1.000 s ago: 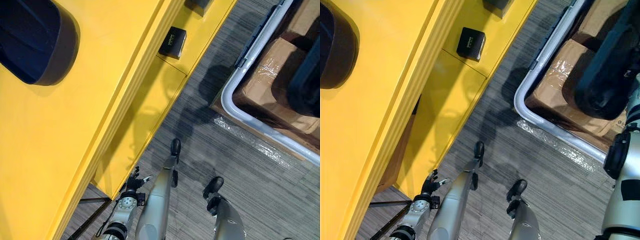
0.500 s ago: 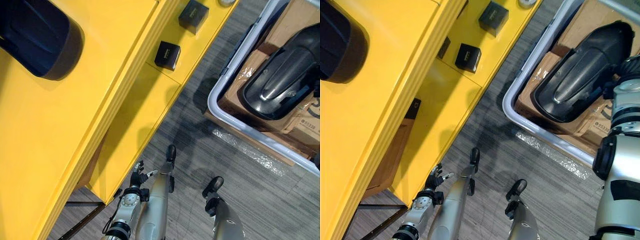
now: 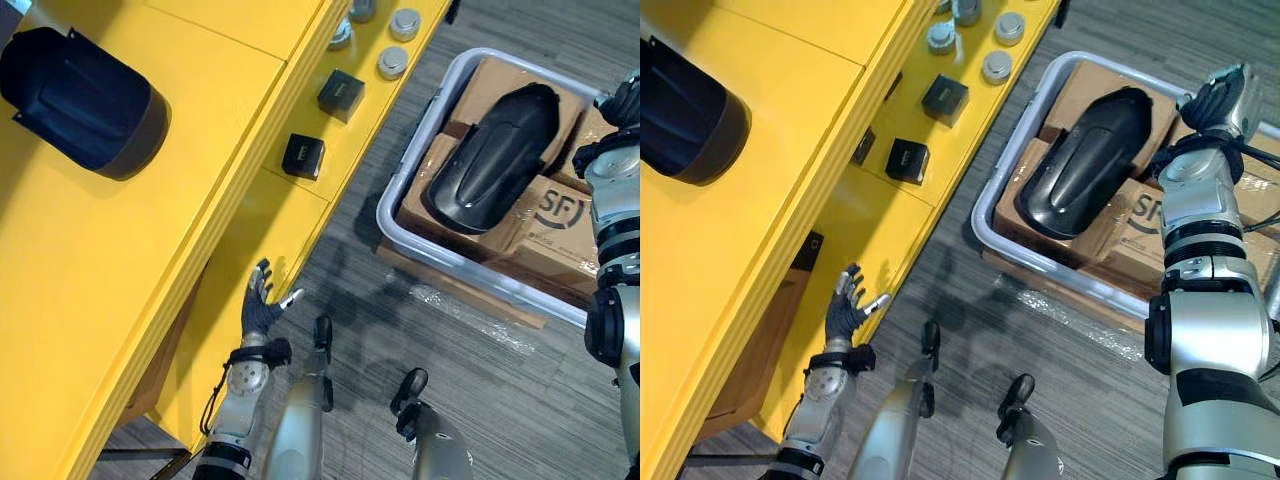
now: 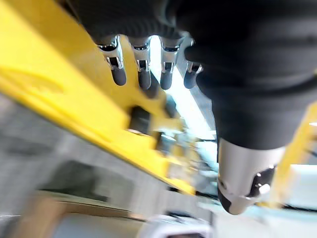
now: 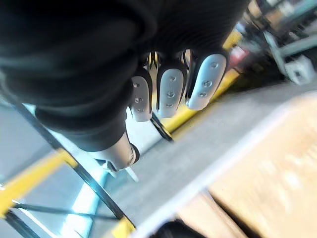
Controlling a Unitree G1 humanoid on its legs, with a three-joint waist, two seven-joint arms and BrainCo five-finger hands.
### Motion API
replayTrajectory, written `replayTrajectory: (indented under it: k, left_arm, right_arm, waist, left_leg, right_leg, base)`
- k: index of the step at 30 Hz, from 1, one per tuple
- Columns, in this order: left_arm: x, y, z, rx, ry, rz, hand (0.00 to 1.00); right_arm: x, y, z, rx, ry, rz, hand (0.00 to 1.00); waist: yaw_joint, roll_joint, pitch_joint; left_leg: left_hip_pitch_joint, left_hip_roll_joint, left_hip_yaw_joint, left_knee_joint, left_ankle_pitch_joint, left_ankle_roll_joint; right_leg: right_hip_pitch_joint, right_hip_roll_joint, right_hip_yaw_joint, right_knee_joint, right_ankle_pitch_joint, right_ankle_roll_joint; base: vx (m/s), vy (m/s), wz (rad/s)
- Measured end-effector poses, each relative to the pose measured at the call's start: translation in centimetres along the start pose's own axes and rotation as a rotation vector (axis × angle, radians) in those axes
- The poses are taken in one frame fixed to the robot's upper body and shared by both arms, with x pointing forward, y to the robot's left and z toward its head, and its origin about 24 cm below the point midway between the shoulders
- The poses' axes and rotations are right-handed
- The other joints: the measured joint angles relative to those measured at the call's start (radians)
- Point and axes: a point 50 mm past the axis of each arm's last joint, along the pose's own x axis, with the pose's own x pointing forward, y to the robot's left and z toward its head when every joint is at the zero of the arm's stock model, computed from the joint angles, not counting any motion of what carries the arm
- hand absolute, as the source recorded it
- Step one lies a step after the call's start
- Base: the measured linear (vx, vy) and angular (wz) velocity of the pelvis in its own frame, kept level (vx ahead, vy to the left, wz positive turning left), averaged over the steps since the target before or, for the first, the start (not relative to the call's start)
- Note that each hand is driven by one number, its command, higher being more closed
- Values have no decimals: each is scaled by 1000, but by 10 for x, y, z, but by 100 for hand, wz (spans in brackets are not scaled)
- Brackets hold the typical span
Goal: Walk over and take plastic housings, then place them on the shelf
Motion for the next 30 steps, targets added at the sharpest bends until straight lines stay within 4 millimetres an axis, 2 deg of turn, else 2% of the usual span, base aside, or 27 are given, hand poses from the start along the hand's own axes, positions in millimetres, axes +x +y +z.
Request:
replayTrajectory:
  k: [2,6,8,10,12,16,17,25,30]
  left_arm:
    - [15,-5,18,22,-75,-30,0]
    - [27,-18,42,-3,-176,-70,0]
    - [28,-29,47,-26,-193,-103,0]
    - [25,-36,46,-38,-192,-123,0]
    - [21,-43,40,-47,-166,-134,0]
    - [4,-44,4,-42,-15,-117,0]
    - [3,-44,2,-42,-1,-114,0]
    - [-12,-44,-21,-55,107,-95,0]
    - [-16,-47,-29,-88,153,-85,0]
  right_arm:
    - [-4,10,8,26,-25,16,0]
    - [-11,26,13,119,-14,75,0]
    - [-19,42,1,215,93,128,0]
    - [-22,48,-7,286,170,139,0]
    - [-25,51,-15,340,237,140,0]
    - [-31,57,-32,413,359,143,0]
    - [-31,56,-33,421,367,137,0]
    - [-27,41,-53,382,427,77,0]
    - [-16,16,-65,393,462,12,0]
  waist:
    - [-7,-17,-8]
    - [-15,-30,-14]
    - [-14,-30,-15]
    - [-2,-30,-15]
    - [5,-30,-15]
    - [14,-29,-15]
    - [18,-29,-15]
    - [52,-9,-6]
    - [87,15,0]
  left_leg:
    - [24,3,18,-13,5,2]
    - [17,7,29,-14,10,4]
    - [12,9,31,-16,11,4]
    - [-16,16,36,-12,11,3]
    - [-49,19,32,-12,20,-1]
    - [-64,16,19,-10,21,-1]
    - [-68,16,16,-9,21,-1]
    - [-144,6,-29,6,20,-1]
    - [-211,0,-54,21,23,2]
  right_leg:
    - [8,2,21,-3,0,0]
    - [5,10,27,-33,7,-4]
    - [0,15,30,-40,11,-4]
    - [-29,20,37,-43,19,-8]
    - [-58,25,36,-45,27,-9]
    - [-66,24,24,-45,33,-9]
    - [-67,25,23,-45,33,-9]
    - [-111,23,-10,-46,32,-9]
    - [-152,23,-34,-55,32,-8]
  base:
    - [-16,-35,-19]
    - [-23,-30,-14]
    - [-17,-15,-5]
    - [-9,-21,-11]
    - [-1,-13,-3]
    - [43,-26,10]
    - [39,-26,14]
    - [16,-8,13]
    - [7,0,10]
